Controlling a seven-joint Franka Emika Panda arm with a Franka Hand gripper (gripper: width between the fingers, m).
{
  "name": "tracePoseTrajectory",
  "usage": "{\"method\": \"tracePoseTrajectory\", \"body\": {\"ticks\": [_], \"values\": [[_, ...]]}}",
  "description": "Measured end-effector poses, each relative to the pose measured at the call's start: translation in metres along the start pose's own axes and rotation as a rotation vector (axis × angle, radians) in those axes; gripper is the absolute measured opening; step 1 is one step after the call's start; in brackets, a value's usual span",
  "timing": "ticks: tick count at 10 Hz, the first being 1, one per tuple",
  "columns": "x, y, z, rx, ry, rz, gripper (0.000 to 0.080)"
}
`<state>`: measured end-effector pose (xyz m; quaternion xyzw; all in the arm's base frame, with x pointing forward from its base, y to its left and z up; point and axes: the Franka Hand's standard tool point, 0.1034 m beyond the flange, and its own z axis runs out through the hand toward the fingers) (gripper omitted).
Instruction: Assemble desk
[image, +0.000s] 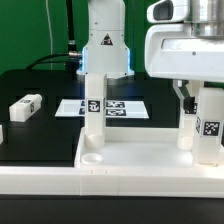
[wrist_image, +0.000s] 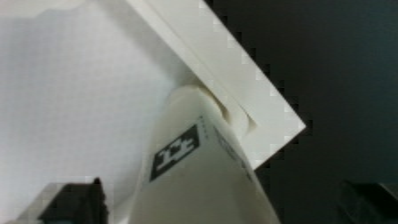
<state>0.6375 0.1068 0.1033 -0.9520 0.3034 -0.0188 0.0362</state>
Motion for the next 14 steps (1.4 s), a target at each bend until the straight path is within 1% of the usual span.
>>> {"method": "tracePoseTrajectory", "body": {"ticks": [2,3,5,7,9,13,14], "values": [[0.0020,0.0004,-0.0022,-0.035,0.006,-0.180,0.0649],[0.0017,0.0002,-0.0022,-0.048,0.011,-0.247,0.0649],[0.0003,-0.0011,-0.0020,-0.057,0.014,-0.364,0.0649],[0.0012,0.0001,-0.0019,-0.059,0.012,-0.419,0.0637],[0.0012,0.0001,-0.0019,-0.059,0.013,-0.414,0.0284],[0.0012,0.0002,-0.0019,-0.058,0.013,-0.385,0.0288],[0.0009,-0.0002,-0.0018,-0.055,0.013,-0.347,0.0288]]}}
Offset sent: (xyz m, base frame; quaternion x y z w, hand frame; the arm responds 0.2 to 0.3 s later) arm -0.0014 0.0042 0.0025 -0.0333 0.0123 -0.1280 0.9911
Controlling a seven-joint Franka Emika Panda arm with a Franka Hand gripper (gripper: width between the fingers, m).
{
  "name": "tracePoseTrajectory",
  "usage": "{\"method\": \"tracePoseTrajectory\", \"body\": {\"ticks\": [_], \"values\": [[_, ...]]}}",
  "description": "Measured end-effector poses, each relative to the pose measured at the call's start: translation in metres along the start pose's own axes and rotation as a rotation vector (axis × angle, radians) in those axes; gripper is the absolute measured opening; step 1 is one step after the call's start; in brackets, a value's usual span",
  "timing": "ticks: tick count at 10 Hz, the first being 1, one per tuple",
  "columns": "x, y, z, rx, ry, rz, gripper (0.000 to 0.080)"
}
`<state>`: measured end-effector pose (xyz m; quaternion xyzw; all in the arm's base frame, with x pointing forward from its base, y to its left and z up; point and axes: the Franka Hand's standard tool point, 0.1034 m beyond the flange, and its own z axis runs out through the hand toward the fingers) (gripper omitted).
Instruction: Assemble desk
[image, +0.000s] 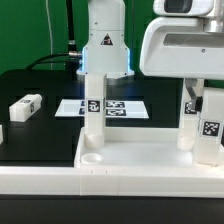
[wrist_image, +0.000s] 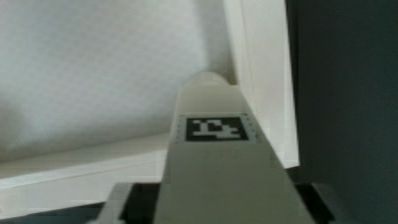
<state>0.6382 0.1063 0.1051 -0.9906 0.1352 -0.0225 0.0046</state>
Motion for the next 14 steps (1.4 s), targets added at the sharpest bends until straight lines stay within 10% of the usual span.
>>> {"method": "tracePoseTrajectory", "body": {"ticks": [14], "values": [[-0.0006,0.0002,0.0024,0.060,-0.055,1.233,0.0290]]}}
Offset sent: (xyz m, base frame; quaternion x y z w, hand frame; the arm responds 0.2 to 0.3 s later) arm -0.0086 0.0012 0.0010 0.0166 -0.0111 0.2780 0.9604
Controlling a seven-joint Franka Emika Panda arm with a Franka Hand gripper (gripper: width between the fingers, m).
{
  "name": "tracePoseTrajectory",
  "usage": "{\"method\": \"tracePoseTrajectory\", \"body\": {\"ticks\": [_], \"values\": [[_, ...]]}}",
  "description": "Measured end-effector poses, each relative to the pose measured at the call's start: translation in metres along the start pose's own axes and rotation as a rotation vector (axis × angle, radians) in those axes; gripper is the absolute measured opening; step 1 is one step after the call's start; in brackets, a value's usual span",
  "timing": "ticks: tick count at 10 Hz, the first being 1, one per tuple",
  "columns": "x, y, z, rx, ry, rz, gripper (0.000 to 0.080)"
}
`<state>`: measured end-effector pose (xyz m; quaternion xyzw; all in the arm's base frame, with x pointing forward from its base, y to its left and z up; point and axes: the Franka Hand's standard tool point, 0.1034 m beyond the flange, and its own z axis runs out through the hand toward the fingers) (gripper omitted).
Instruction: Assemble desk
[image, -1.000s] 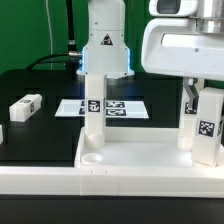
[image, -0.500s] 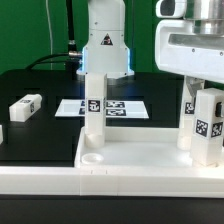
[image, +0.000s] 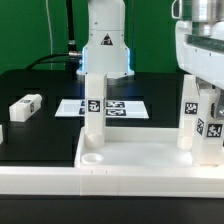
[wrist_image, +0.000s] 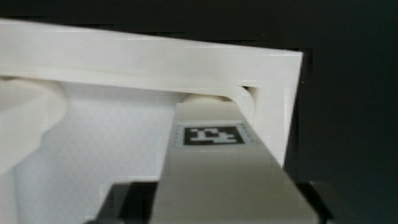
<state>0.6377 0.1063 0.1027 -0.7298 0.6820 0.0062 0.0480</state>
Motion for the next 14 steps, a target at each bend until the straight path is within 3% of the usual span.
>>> {"method": "tracePoseTrajectory", "body": {"ticks": [1,2,3,4,7,14], "values": [[-0.0001,0.0001,0.0002,0.000,0.000,-0.017,0.0401],[-0.0001,0.0002,0.0004,-0.001,0.000,-0.032,0.0401],[-0.0001,0.0003,0.0006,-0.001,0.000,-0.033,0.0538],[-0.0001,0.0004,0.0007,-0.001,0.000,-0.043,0.0626],[-0.0017,0.0001,0.0005,-0.051,0.005,-0.365,0.0648],[0.0044,-0.0013,0.0037,-0.085,0.015,-1.048,0.0649]]}}
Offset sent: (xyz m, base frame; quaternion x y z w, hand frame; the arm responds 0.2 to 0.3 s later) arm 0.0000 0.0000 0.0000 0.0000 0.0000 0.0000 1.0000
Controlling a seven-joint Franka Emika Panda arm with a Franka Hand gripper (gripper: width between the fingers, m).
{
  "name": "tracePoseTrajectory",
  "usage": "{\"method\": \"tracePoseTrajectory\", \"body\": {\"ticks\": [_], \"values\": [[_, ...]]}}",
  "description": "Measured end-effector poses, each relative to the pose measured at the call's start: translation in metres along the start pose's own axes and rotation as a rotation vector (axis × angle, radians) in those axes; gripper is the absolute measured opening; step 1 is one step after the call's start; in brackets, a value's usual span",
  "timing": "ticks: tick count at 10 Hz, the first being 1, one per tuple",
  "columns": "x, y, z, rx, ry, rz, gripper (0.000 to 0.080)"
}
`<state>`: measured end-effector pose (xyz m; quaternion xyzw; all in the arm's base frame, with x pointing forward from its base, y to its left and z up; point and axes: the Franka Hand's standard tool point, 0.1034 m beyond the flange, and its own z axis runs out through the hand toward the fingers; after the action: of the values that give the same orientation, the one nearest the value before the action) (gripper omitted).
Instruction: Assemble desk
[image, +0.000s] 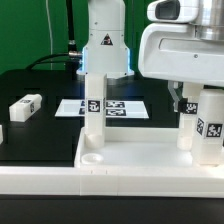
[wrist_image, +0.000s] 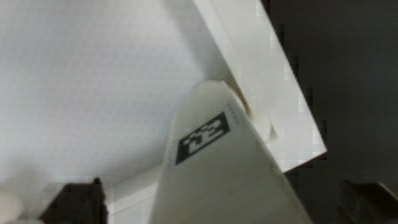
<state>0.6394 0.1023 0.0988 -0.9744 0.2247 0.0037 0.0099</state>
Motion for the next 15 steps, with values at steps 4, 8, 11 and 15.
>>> {"method": "tracePoseTrajectory", "body": {"ticks": [4,8,11,15], "values": [[0.0011,-0.0007,-0.0024,-0.017,0.011,-0.267,0.0649],[0.0025,-0.0008,-0.0052,-0.018,0.011,-0.360,0.0466],[0.0025,-0.0005,-0.0047,-0.018,0.011,-0.353,0.0288],[0.0033,-0.0001,-0.0046,-0.007,0.014,-0.150,0.0288]]}}
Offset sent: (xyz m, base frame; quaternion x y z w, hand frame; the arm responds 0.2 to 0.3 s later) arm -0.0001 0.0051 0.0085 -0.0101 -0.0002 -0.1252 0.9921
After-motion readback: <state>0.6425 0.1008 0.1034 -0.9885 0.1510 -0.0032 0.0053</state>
